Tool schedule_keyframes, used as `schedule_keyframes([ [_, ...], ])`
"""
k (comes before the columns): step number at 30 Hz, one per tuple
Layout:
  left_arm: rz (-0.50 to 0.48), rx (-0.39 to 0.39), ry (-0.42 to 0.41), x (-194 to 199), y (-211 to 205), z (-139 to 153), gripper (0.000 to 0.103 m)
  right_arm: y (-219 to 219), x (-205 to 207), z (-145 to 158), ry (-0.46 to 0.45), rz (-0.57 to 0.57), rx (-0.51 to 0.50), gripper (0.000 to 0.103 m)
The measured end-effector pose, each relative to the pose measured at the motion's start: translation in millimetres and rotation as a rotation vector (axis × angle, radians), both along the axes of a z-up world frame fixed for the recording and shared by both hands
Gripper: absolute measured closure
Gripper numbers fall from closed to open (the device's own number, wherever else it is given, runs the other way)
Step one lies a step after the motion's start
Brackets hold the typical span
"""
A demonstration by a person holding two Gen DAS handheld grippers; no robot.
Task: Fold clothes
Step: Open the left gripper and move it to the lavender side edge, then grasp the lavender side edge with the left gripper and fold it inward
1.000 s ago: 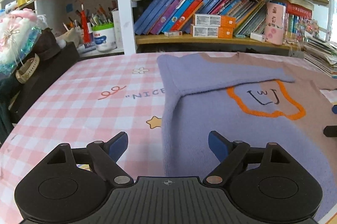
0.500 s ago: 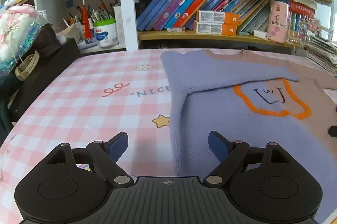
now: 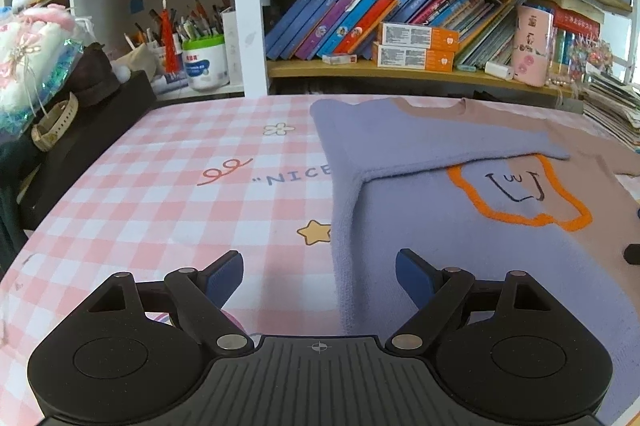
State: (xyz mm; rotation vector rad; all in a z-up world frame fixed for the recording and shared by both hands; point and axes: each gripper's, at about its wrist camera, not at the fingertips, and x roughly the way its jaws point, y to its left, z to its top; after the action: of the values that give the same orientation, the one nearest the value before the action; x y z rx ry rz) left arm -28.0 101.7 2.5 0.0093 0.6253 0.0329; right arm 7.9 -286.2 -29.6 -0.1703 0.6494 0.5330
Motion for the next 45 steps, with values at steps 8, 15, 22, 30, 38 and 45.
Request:
schedule_keyframes([
  [8,-0.025,-0.003,-0.001,1.6,-1.9,1.3,0.018,0.3,-0.2,0.2,0.000,0.000,0.000,0.000],
  [15,-0.010,-0.015,0.008,0.3,3.2,-2.6,0.018,0.1,-0.2,-0.1,0.000,0.000,0.000,0.000],
  [22,-0.019,-0.022,0.012,0.4,4.4,-2.8,0.018,0.1,-0.2,-0.2,-0.001,0.001,0.001,0.000],
  [30,-0.042,-0.054,0.008,-1.2,5.7,-5.3,0.025,-0.5,0.0,0.0,-0.001,-0.001,0.005,0.000],
  [38,-0.077,-0.097,0.004,-1.8,8.2,-8.2,0.048,-22.7,-7.0,5.2,-0.028,-0.168,0.052,0.040],
  [45,-0.103,-0.141,0.001,0.2,11.3,-10.7,0.064,-39.0,-19.8,12.8,-0.005,-0.232,0.016,0.058],
])
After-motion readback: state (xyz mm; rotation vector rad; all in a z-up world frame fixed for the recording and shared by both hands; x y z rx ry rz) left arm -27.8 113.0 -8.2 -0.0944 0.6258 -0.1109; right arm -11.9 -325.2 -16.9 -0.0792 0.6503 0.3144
